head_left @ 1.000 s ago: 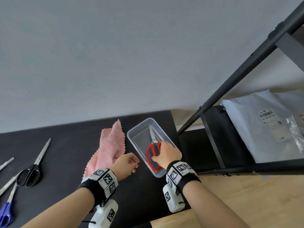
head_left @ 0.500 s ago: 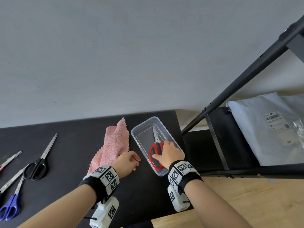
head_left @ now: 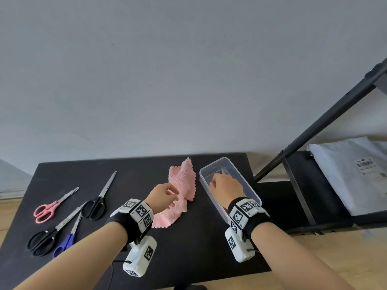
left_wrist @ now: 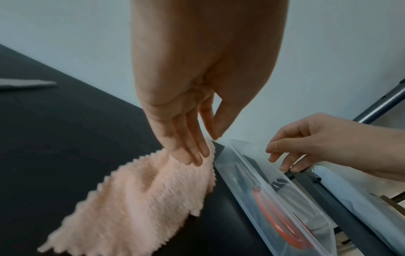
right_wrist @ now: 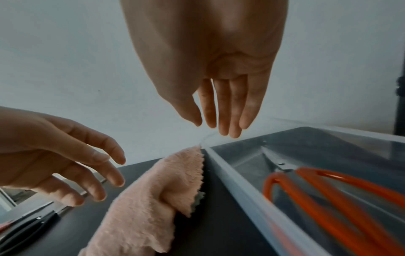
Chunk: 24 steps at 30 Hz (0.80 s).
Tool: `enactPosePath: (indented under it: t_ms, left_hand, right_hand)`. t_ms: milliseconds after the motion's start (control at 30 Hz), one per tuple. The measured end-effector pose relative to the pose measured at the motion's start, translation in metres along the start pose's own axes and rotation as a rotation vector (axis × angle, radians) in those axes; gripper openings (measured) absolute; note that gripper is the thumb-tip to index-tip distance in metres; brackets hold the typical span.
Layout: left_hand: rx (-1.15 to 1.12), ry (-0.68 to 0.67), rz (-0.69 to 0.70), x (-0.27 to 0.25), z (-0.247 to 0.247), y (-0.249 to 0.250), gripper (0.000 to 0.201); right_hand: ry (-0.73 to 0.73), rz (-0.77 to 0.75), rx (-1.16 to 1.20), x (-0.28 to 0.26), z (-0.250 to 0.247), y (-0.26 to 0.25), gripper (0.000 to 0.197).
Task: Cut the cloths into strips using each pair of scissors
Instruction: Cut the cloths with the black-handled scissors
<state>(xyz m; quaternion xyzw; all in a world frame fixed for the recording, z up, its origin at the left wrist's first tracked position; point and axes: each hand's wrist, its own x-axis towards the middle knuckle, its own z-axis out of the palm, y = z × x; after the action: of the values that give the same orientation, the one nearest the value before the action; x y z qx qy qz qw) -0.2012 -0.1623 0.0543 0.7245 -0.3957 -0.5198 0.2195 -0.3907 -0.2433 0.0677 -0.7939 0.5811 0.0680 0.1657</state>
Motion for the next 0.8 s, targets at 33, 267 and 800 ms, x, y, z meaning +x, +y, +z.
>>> enactPosePath:
  t_ms: [33, 267, 800]
  left_hand:
    - [-0.004, 0.014, 0.007, -0.003, -0.009, -0.003, 0.010]
    - [-0.038, 0.058, 0.002, -0.022, -0.079, -0.047, 0.016]
    - [0.103, 0.172, -0.087, -0.042, -0.211, -0.171, 0.011]
  right_hand:
    - [-0.007, -0.017, -0.001, -0.001, 0.000, -0.012, 0.027]
    - [-0.048, -0.071, 0.066, -0.001, 0.013, -0.110, 0.021]
    - [-0.259, -0.141, 0.015, -0.001, 0.082, -0.285, 0.024]
